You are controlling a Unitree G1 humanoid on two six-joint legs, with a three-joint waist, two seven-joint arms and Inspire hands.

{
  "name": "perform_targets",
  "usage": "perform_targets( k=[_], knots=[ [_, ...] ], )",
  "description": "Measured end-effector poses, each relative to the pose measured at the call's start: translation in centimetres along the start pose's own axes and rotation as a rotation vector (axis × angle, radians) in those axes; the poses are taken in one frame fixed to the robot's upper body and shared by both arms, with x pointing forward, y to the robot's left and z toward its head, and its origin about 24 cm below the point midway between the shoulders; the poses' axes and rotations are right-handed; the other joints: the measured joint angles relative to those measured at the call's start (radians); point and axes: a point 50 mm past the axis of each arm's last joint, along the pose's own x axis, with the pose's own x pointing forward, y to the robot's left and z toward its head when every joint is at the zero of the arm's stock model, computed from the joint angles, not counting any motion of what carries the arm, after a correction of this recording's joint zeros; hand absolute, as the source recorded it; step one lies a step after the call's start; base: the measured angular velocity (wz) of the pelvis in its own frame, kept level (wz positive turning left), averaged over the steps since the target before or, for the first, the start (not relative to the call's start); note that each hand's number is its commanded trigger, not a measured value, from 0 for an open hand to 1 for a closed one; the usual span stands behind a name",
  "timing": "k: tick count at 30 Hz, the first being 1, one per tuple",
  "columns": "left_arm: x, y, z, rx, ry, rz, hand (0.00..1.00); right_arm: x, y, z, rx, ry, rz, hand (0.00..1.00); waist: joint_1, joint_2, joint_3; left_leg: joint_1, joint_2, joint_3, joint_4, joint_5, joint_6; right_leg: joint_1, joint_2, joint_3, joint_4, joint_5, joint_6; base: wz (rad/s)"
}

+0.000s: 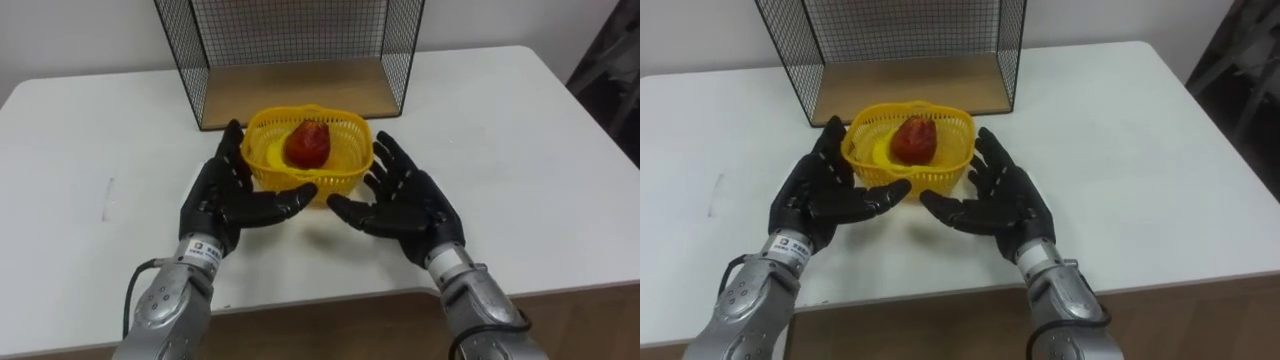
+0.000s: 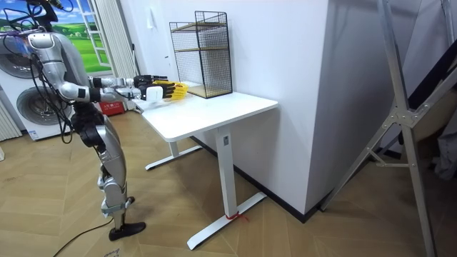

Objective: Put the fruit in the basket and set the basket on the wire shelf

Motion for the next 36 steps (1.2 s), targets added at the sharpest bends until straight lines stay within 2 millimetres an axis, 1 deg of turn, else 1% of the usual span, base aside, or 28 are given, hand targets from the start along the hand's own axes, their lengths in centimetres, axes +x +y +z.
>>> perform_targets(
  k=[1, 3, 8, 14, 17, 19, 21, 30, 34, 36],
  knots=[
    [0.0, -0.1, 0.0, 0.001, -0.001, -0.003, 0.0, 0.2, 0.1, 0.2, -0.034, -0.003, 0.0, 0.0, 0.0, -0.006, 0.0033, 0.0, 0.0, 0.0, -0.001, 0.0, 0.0, 0.0, 0.0, 0.0, 0.0, 0.0, 0.0, -0.05],
    [0.1, -0.1, 0.0, 0.001, -0.001, -0.004, 0.0, 0.3, 0.0, 0.4, -0.068, -0.006, -0.003, 0.0, -0.001, -0.013, 0.0064, -0.001, 0.001, 0.0, 0.0, 0.0, 0.0, 0.0, 0.001, -0.001, -0.001, 0.0, 0.0, 0.0],
    [0.1, -0.1, 0.0, 0.002, 0.0, -0.006, 0.0, 0.6, 0.0, 0.7, -0.1, -0.007, -0.01, 0.0, -0.001, -0.015, 0.0052, -0.001, 0.002, 0.0, 0.0, 0.0, 0.0, 0.0, 0.002, -0.002, -0.002, 0.0, 0.0, 0.0],
    [0.1, -0.1, 0.0, 0.002, 0.003, -0.007, 0.0, 0.7, 0.0, 0.7, -0.125, -0.005, -0.021, 0.0, 0.002, -0.012, 0.0033, -0.001, 0.009, 0.0, 0.001, 0.0, 0.0, 0.0, 0.009, -0.002, -0.003, 0.002, -0.004, 0.0],
    [0.1, -0.4, -0.3, 0.004, 0.018, -0.019, 0.0, 0.8, 0.0, 0.9, -0.138, -0.004, -0.036, 0.0, 0.001, -0.003, -0.0023, -0.001, 0.011, 0.001, 0.002, 0.0, 0.0, 0.0, 0.01, -0.003, -0.003, 0.004, -0.006, 0.0],
    [0.0, -0.6, -0.6, 0.007, 0.032, -0.028, 0.0, 1.0, 0.0, 1.1, -0.158, -0.011, -0.047, 0.0, 0.0, 0.005, -0.0077, 0.001, 0.011, 0.001, 0.002, 0.0, 0.0, 0.001, 0.01, -0.002, -0.002, 0.005, -0.008, 0.0],
    [0.0, -0.7, -0.7, 0.008, 0.038, -0.029, 0.0, 1.1, 0.0, 1.1, -0.173, -0.012, -0.055, 0.0, 0.0, 0.007, -0.009, 0.004, 0.012, 0.001, 0.002, 0.0, 0.0, 0.004, 0.011, -0.003, -0.001, 0.006, -0.009, 0.0],
    [0.0, -1.0, -0.9, 0.014, 0.051, -0.046, 0.0, 1.1, -0.1, 1.1, -0.172, -0.014, -0.083, 0.0, 0.003, 0.006, -0.0085, 0.015, 0.012, 0.004, 0.002, 0.0, 0.0, 0.011, 0.01, 0.001, 0.005, 0.006, -0.009, 0.0],
    [0.0, -1.3, -1.0, 0.006, 0.054, -0.054, 0.0, 1.1, 0.2, 1.0, -0.162, -0.012, -0.08, 0.0, 0.003, -0.001, -0.005, 0.02, 0.012, 0.004, 0.002, 0.0, 0.0, 0.018, 0.011, 0.001, 0.002, 0.006, -0.009, 0.0],
    [0.0, -1.4, -1.1, 0.005, 0.054, -0.055, 0.0, 1.1, 0.3, 0.9, -0.148, -0.011, -0.08, 0.0, 0.004, -0.004, -0.0051, 0.019, 0.011, 0.004, 0.002, 0.0, 0.0, 0.019, 0.011, 0.0, 0.0, 0.006, -0.009, 0.0]
  ],
)
